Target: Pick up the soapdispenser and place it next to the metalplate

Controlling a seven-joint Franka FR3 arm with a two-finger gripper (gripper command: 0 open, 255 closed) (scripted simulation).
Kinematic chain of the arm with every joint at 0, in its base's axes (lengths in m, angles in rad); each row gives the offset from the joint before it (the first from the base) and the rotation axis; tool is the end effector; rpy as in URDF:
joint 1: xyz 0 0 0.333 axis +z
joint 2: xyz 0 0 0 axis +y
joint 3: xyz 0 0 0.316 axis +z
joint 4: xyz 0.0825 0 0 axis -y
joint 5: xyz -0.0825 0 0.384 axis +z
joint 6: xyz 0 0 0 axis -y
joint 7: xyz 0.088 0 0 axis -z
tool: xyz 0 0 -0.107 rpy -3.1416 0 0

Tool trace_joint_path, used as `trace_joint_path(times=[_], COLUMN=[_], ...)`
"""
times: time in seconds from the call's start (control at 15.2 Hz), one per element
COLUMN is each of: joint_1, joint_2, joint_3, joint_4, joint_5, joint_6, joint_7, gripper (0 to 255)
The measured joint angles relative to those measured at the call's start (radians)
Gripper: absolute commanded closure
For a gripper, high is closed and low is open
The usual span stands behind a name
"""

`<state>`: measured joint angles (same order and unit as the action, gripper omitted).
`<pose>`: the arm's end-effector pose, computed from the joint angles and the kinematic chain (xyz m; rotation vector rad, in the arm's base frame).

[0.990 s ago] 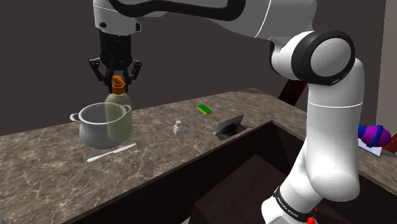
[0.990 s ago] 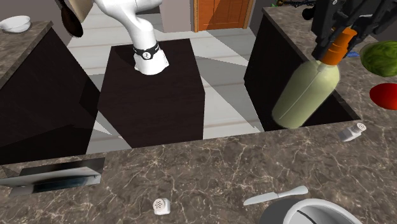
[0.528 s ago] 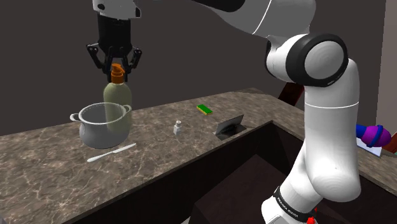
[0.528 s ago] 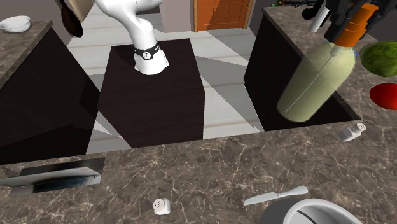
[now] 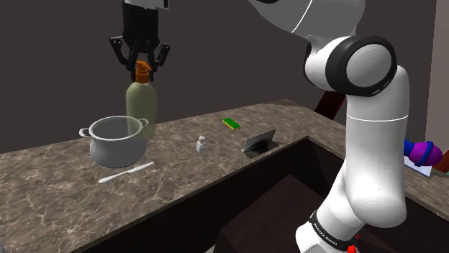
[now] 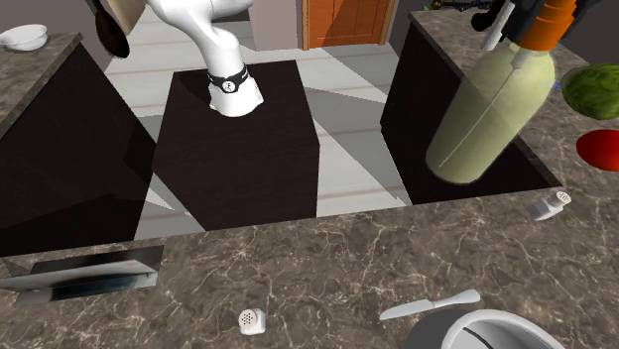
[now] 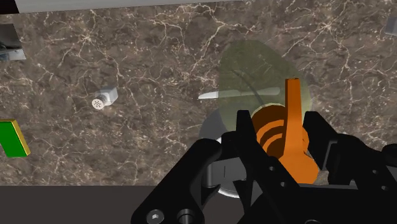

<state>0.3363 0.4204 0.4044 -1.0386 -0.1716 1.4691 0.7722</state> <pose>0.5422 0.3768 0.6214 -3.1188 0.1365 -0.0540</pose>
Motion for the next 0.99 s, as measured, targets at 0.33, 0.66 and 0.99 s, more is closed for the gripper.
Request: trace_joint_path(times=[0.33, 0.66, 0.99], joint_1=[-0.108, -0.215, -0.301], joint_2=[-0.114, -0.224, -0.293], joint_3=[-0.018, -0.057, -0.107], joint_4=[-0.148, -0.309, -0.399], joint_5=[0.052, 0.105, 0.14], joint_6=[0.042, 0.102, 0.13], joint_7=[-0.099, -0.224, -0.353], gripper=[255, 255, 255])
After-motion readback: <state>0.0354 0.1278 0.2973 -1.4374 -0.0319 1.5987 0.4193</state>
